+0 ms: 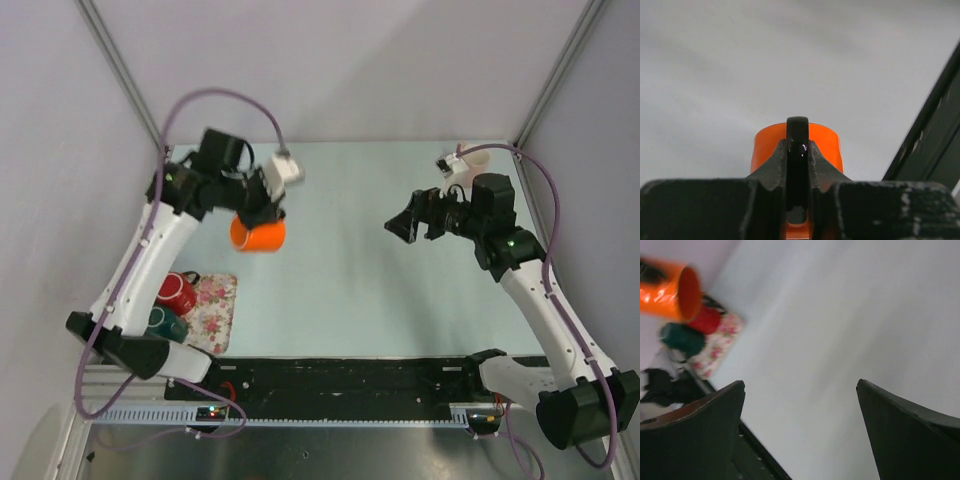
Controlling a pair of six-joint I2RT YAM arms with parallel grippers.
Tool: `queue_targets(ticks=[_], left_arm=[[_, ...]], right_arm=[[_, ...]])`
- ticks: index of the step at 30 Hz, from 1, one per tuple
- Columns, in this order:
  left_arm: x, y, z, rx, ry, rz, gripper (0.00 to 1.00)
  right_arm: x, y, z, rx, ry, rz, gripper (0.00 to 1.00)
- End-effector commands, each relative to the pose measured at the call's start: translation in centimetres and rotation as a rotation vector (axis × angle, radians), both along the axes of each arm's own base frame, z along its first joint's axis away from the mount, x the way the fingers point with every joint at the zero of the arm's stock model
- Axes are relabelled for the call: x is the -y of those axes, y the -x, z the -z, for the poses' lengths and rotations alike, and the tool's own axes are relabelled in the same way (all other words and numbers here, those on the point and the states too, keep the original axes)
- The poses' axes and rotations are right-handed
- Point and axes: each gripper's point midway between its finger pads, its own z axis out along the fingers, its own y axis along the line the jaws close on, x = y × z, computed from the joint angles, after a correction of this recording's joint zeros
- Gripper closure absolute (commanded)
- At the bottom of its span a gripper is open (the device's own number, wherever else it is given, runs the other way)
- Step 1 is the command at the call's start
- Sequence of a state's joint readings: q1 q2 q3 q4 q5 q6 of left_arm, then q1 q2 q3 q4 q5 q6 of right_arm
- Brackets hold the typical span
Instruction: Turn the mug right side up
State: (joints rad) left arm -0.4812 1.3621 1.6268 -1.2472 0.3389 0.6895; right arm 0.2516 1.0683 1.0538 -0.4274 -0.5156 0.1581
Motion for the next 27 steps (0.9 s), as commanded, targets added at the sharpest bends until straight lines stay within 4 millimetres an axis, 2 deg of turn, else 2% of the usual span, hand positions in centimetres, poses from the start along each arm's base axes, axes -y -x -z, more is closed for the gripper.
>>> queue_targets(ticks=[1,3,5,7,13,17,20,22,24,26,27], left_arm=[[4.8,-2.0,-11.4,-0.099,0.499,-0.196,1.00],[5.9,-2.5,-14.9,-0.097,0.603,-0.196,1.00],[6.7,-2.6,-17.2,-0.101,0.670,-0.182,1.00],[7.3,-2.4,-18.6,-0.091,0.703,-0.155,1.00],[9.0,0.1,-21.0,-0.056,0.742,-0.028,1.00],[9.4,0.6,-21.4,-0.051,0.747,-0.001,1.00],[9.7,0.6,-21.7,-0.041,0.752,0.009,1.00],[9.9,0.4,-21.9,-0.033,0.758,0.013,1.00],[10.1,0.2,-22.1,-0.031,0.767,0.011,1.00],[10.3,-0.1,-22.2,-0.028,0.773,0.011,1.00],[10.3,-0.3,-22.2,-0.023,0.774,0.011,1.00]], right_arm=[[-5.9,4.0,-7.8,0.133,-0.295,-0.290,0.01],[-8.1,5.6,-11.0,0.190,-0.416,-0.401,0.01],[-9.7,6.8,-13.5,0.228,-0.510,-0.488,0.01],[-10.7,7.1,-15.0,0.241,-0.577,-0.535,0.01],[-12.4,6.1,-17.0,0.262,-0.642,-0.587,0.01],[-13.5,7.1,-18.1,0.264,-0.677,-0.674,0.02],[-14.8,8.2,-18.3,0.237,-0.689,-0.748,0.07],[-15.7,9.1,-18.2,0.216,-0.694,-0.805,0.14],[-16.5,9.8,-18.1,0.191,-0.704,-0.853,0.28],[-17.0,10.2,-17.9,0.163,-0.715,-0.898,0.52],[-17.1,10.3,-17.9,0.153,-0.719,-0.913,0.70]])
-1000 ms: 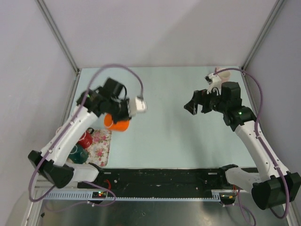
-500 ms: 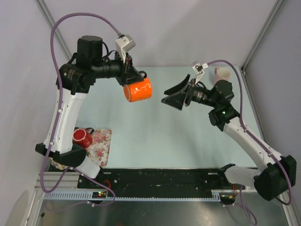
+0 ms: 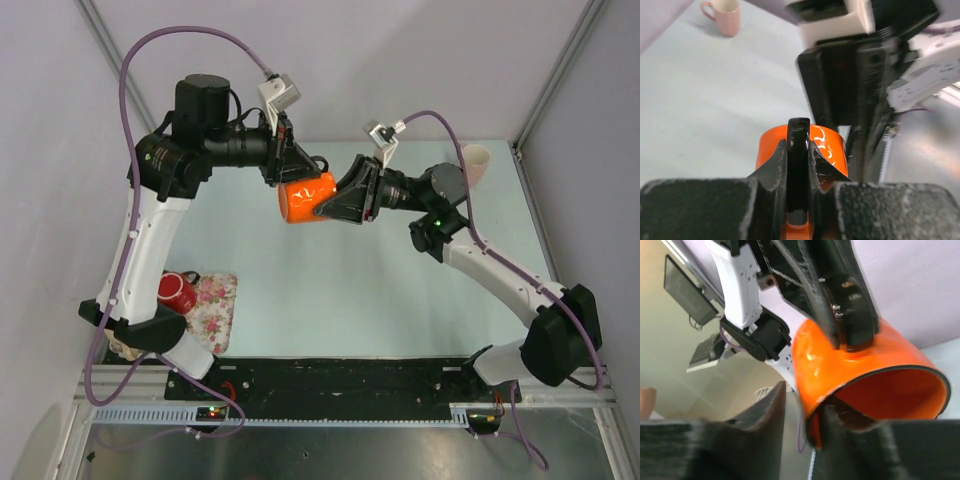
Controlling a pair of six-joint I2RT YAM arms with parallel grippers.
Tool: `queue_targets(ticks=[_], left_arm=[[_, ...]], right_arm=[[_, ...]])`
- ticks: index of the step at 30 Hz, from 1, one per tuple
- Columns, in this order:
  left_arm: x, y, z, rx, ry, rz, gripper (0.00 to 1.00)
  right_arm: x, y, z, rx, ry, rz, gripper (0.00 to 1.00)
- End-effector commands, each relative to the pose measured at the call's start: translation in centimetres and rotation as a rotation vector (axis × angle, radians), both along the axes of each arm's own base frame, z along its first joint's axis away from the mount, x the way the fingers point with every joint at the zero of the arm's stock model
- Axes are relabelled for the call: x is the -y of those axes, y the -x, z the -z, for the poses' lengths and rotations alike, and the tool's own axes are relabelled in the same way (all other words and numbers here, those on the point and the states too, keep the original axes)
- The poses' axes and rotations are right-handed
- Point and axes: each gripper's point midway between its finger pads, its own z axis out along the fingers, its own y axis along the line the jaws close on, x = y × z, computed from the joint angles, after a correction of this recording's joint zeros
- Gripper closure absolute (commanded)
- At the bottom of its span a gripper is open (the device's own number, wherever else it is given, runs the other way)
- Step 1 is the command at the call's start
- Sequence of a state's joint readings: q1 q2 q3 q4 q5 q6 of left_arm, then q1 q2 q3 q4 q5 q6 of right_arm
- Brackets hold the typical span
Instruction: Turn the mug right side up
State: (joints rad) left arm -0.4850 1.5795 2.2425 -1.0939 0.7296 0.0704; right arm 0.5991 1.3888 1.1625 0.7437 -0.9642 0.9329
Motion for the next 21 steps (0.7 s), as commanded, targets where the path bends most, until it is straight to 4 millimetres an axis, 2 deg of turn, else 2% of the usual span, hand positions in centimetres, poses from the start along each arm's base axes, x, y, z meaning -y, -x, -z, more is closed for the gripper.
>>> queue_targets(ticks=[1,3,5,8,9,10,13,15,18,21], left_arm=[[0.6,0.2,-3.8,0.107,0.093,0.018,1.00],[0.3,-0.4,-3.4,0.111,0.077,-0.014,1.00],[-0.2,-1.5,-2.3,0.108,0.040,-0.080,0.72],[-1.5,-3.4,-0.3,0.118,-0.033,-0.188,0.22],[-1.9,-3.8,0.3,0.124,-0.057,-0.211,0.11],[-2.4,-4.5,0.8,0.131,-0.083,-0.251,0.06],[-4.4,-6.5,1.2,0.168,-0.143,-0.382,0.01],[-5.9,-7.8,1.3,0.200,-0.190,-0.473,0.01],[-7.7,-8.7,2.0,0.226,-0.256,-0.553,0.00],[-8.5,-8.5,4.0,0.201,-0.309,-0.565,0.00]], right_arm=[[-0.2,2.0,-1.9,0.037,-0.042,-0.128,0.85],[0.2,0.6,-1.3,-0.002,-0.011,-0.088,0.96],[0.7,-2.1,0.5,-0.073,0.067,0.031,0.99],[2.5,-5.8,3.6,-0.110,0.223,0.252,1.00],[3.3,-6.9,4.4,-0.118,0.270,0.323,1.00],[4.6,-7.9,5.6,-0.136,0.329,0.390,1.00],[9.2,-11.2,8.9,-0.200,0.481,0.609,1.00],[13.5,-13.2,11.6,-0.259,0.615,0.774,1.00],[22.6,-16.2,16.1,-0.361,0.900,1.092,1.00],[31.3,-17.7,18.5,-0.468,1.111,1.328,1.00]])
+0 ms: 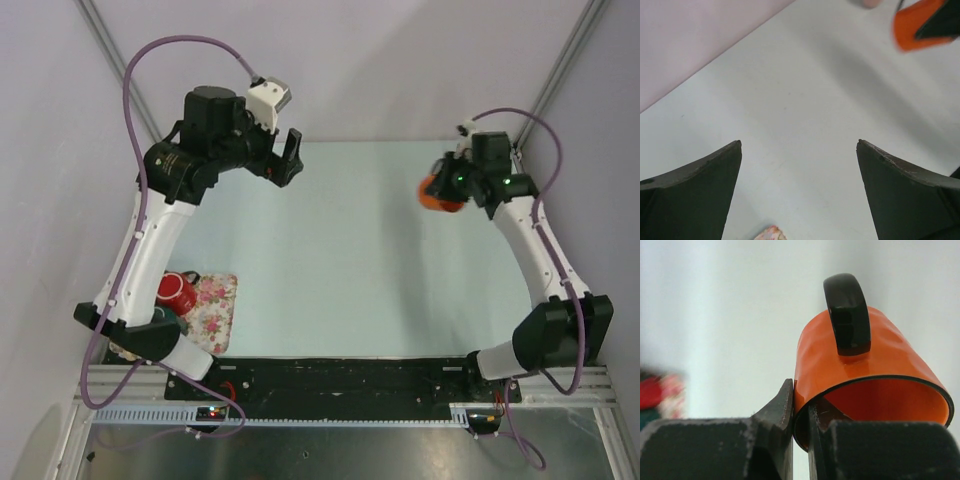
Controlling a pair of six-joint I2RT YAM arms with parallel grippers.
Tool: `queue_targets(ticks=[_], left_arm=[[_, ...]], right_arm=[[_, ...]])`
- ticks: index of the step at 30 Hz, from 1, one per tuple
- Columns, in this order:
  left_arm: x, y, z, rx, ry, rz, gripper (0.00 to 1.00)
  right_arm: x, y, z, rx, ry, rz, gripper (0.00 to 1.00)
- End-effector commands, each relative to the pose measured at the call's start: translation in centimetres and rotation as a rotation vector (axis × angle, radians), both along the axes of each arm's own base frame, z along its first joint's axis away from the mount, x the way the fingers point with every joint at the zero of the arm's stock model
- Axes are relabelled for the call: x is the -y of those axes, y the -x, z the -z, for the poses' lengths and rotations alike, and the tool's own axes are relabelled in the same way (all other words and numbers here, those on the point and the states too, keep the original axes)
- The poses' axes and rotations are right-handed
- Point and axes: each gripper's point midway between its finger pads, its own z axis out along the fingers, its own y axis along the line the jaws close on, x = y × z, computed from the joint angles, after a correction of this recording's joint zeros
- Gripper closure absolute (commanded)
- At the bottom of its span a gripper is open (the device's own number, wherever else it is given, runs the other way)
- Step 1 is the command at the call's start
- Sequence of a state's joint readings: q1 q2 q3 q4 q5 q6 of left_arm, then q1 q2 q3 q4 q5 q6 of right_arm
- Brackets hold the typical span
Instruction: Turn the mug right side up
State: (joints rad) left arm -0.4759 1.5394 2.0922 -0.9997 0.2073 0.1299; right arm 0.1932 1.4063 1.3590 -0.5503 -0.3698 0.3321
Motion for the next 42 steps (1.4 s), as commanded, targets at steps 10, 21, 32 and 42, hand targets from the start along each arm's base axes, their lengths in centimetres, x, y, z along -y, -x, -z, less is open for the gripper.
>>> queue_targets(ticks=[10,21,32,42], left_arm=[[-4.8,1.1,5.8,-0.040,-0.179,-0.104,0.00],[-6.9,4.1,11.2,-0.094,-0.322,-0.035,0.00],[-8.8,6.0,15.5,-0.137,-0.468,0.037,0.00],[-16.5,8.8,24.6,-0.316,-1.010,0.156,0.02]], right_arm=[[27.9,-8.6,5.9,-0.272,0.519,0.616,1.00],[31.0,-15.9,13.7,-0.343,0.473,0.571,1.00],[30.1,-18.1,16.5,-0.347,0.386,0.536,0.89],[30.0,-17.1,10.0,-0.238,0.405,0.543,0.25]])
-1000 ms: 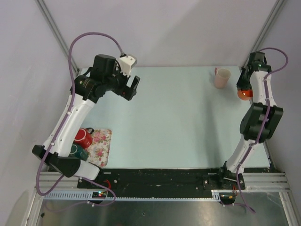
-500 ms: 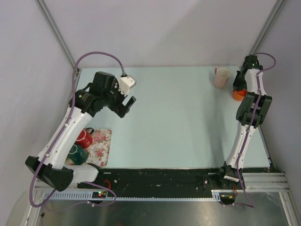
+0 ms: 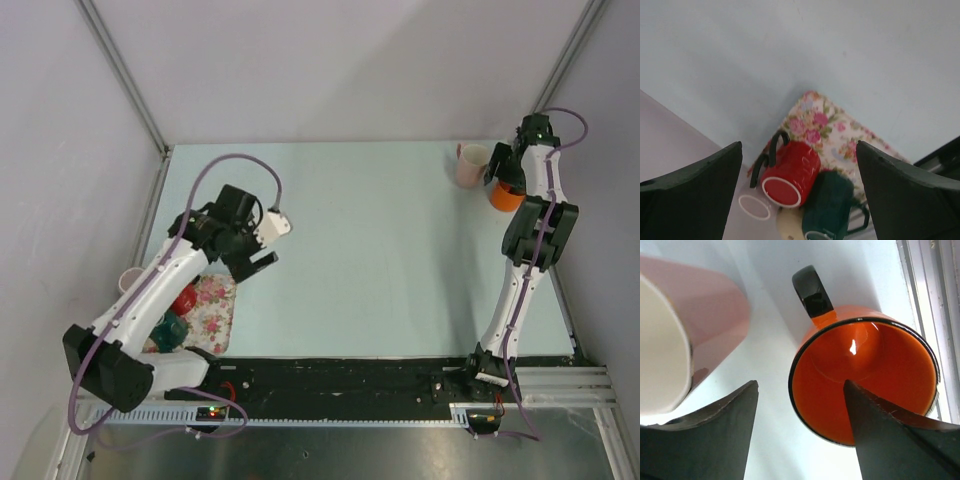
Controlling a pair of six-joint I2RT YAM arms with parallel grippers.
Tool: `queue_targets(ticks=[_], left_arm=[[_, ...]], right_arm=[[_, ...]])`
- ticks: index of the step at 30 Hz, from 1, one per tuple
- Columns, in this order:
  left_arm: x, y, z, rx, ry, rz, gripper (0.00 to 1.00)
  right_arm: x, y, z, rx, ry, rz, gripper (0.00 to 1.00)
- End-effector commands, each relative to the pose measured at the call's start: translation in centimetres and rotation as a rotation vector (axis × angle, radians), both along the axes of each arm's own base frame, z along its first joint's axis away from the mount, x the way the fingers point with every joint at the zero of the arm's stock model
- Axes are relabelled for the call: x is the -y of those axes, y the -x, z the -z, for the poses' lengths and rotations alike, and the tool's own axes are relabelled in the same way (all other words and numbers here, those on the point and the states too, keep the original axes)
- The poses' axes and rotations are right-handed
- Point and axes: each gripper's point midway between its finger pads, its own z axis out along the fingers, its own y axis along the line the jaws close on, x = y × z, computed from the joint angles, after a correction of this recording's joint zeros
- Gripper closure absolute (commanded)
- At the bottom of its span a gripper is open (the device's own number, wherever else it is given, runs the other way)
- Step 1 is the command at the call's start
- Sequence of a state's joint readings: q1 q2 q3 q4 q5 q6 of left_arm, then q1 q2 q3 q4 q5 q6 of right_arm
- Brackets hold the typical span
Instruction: Turn the mug right side up
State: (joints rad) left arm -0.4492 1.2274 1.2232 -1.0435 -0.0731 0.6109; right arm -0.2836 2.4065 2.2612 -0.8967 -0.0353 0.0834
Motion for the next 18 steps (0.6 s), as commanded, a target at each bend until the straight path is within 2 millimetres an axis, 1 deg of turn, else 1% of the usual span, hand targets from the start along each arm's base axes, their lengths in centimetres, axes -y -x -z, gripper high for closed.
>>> queue_targets(ticks=[1,3,4,8,10,11,12,13,14,15,16,18], left_arm=[[-5.1,1.5,3.1,-0.108,-0.326,0.057,0.02],[-6.5,1.6,4.4,-0.164,-0.399,0.037,0.04],[-7.0,1.4,4.8,-0.185,-0.418,0.021,0.05],[-9.8,-0.3,5.6,-0.262,-0.488,-0.083,0.07],[-11.5,-1.1,6.3,-0.307,-0.538,-0.141,0.07],[-12.4,-1.4,6.6,-0.332,-0.559,-0.174,0.08],[-13.1,-1.5,7.0,-0.352,-0.570,-0.206,0.10],[-13.9,-1.6,7.4,-0.376,-0.579,-0.240,0.15],[-14.5,-1.7,7.8,-0.398,-0.587,-0.268,0.18],[-15.1,-1.6,8.0,-0.417,-0.590,-0.295,0.22],[-15.4,-1.4,8.3,-0.439,-0.589,-0.312,0.24],[-15.7,-0.9,9.0,-0.479,-0.571,-0.330,0.25]], right_arm=[[0.2,-0.4,-9.0,0.179,0.053,-0.011,0.19],[-0.2,0.1,-11.1,0.216,0.062,-0.011,0.07],[-0.4,0.4,-12.2,0.234,0.068,-0.013,0.04],[-1.7,2.0,-15.8,0.275,0.099,-0.031,0.01],[-3.0,2.9,-17.0,0.282,0.108,-0.057,0.01],[-3.9,3.3,-17.0,0.281,0.104,-0.077,0.01],[-4.8,3.8,-17.7,0.299,0.098,-0.101,0.01],[-5.8,4.2,-17.4,0.298,0.084,-0.124,0.01],[-6.6,4.4,-18.0,0.326,0.074,-0.146,0.01],[-7.3,4.8,-17.8,0.334,0.059,-0.162,0.01],[-7.7,5.1,-18.2,0.352,0.052,-0.172,0.01],[-8.3,5.7,-18.1,0.358,0.046,-0.182,0.01]])
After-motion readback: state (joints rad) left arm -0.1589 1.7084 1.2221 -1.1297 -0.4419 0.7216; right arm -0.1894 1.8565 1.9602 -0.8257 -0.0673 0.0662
